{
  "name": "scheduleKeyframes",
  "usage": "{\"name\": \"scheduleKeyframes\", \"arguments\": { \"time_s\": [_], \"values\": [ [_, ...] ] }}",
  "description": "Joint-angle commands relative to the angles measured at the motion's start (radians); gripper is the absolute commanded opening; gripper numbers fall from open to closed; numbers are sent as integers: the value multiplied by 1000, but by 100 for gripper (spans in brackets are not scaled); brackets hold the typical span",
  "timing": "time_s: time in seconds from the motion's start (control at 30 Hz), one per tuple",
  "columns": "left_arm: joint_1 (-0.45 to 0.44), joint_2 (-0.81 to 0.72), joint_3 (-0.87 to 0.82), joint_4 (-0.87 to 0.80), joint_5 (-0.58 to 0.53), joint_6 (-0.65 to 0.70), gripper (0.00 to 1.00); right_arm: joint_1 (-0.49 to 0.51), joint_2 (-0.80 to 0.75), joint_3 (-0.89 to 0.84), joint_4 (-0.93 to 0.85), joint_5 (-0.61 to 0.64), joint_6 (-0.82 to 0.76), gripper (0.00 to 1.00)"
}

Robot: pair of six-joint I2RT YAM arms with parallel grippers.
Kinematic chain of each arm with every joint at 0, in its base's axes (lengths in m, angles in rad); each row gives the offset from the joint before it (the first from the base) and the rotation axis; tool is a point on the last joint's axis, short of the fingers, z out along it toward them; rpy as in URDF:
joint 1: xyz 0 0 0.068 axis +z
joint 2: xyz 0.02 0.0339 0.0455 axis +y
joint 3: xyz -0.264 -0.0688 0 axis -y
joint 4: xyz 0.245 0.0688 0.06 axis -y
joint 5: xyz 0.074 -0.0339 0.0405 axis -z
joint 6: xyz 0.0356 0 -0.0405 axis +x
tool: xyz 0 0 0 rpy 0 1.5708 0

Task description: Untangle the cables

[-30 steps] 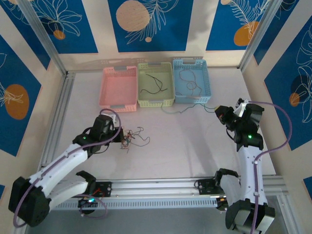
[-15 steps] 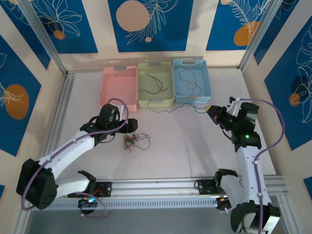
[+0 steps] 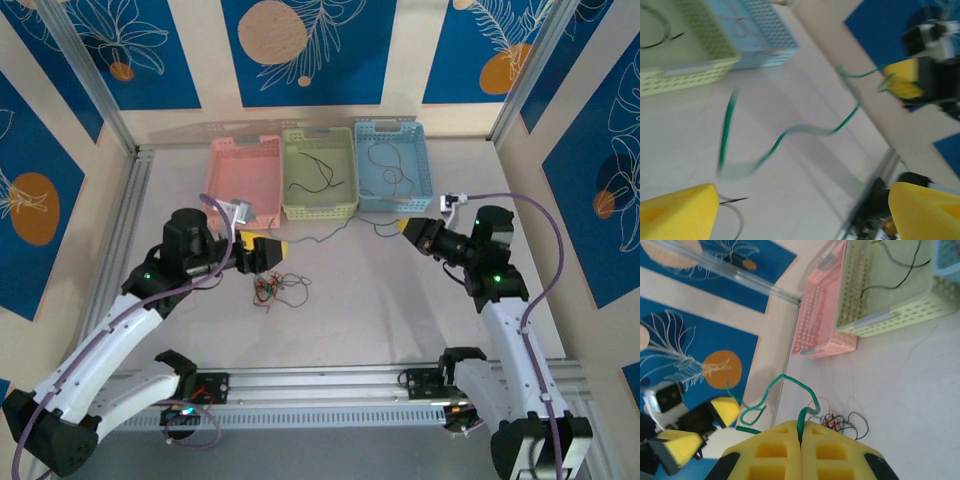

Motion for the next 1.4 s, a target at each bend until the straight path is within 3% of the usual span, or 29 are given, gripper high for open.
{"name": "scheduleKeyframes", "arguments": {
  "time_s": [0.0,0.13,0.27,0.43,0.6,0.77,0.87,0.93,1.07,1.17,1.37],
  "values": [
    [-17,-14,116,-111,112,145,88,64,25,59,-15,-31,-70,0],
    [-32,47,257,-273,-20,321,89,133,70,112,-63,-40,-115,0],
    [-44,180,352,-289,88,405,90,193,96,145,-69,-22,-137,0],
    [-160,355,478,-410,-51,552,90,243,134,177,-71,-2,-155,0],
    [-231,469,531,-475,-116,583,90,281,158,209,-86,6,-180,0],
    [-237,495,500,-471,-151,559,82,293,157,217,-99,13,-197,0],
    [-237,498,469,-446,-161,544,74,295,157,220,-105,4,-202,0],
    [-238,501,461,-432,-189,530,63,297,156,223,-116,0,-213,0],
    [-238,513,464,-412,-243,513,23,300,152,223,-142,-13,-235,0],
    [-234,526,482,-412,-342,497,1,301,144,222,-153,-29,-247,0],
    [-188,528,513,-374,-464,434,0,311,156,222,-200,-81,-288,0]
  ]
}}
